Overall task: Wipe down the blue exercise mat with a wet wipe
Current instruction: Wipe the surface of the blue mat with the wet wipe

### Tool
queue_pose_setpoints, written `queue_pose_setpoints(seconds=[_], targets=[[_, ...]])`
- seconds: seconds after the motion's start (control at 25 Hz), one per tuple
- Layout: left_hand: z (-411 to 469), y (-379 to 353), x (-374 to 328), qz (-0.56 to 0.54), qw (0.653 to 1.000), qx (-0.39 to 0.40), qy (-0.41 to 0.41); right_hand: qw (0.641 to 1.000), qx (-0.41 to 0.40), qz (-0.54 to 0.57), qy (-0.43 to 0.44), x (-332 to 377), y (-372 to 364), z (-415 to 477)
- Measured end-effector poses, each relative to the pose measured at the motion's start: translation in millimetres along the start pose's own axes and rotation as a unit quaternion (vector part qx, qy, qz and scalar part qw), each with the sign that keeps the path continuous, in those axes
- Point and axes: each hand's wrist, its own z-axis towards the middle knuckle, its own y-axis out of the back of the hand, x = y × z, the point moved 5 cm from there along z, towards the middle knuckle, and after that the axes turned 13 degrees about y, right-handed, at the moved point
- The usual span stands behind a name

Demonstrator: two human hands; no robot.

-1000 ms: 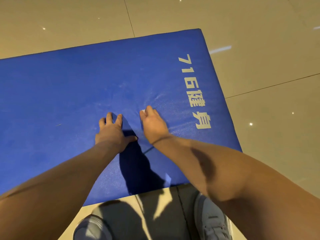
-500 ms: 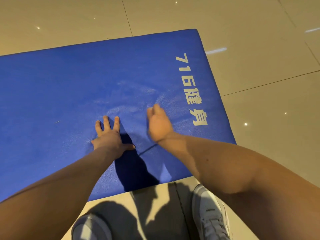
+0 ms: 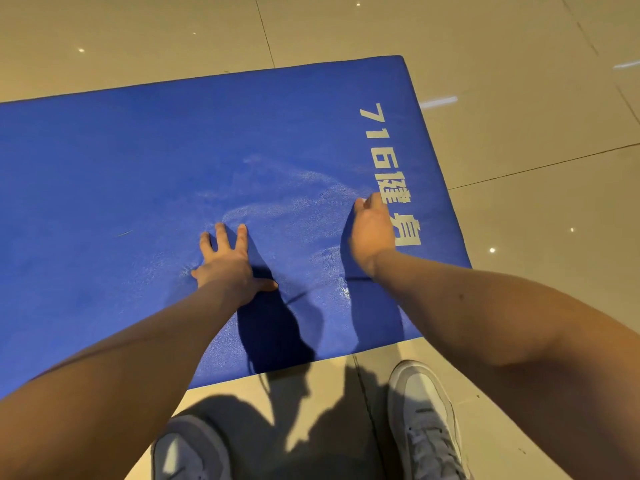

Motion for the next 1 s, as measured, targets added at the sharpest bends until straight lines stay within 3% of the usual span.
queue_pose_setpoints(seconds=[0.12,0.32,0.56,0.72,0.8,1.0], targets=[[-1.8,0.1,-0.7,-0.015,1.0,0.004,0.0,0.998,0.021,0.046,0.047,45.3,-14.5,-18.8],[-20.0,-2.2,-3.6,-0.05,0.999,-0.017,-0.004,0.969,0.083,0.043,0.228,74.5,-15.7,-43.4],[-41.0,-26.9,9.2,0.007,1.0,-0.001,-0.013,0.997,0.033,0.009,0.072,5.2,1.6,-41.3],[-41.6,-27.6,10.5,0.02,1.0,0.004,-0.021,0.999,0.014,0.046,-0.016,9.7,4.1,-42.0],[-40.5,-29.3,8.7,0.025,0.999,0.0,-0.026,0.998,0.007,0.06,-0.015,25.6,-1.4,-51.2],[-40.2,-29.3,8.1,0.023,1.0,-0.011,-0.018,0.973,0.089,0.015,0.214,85.4,-16.2,-80.8]])
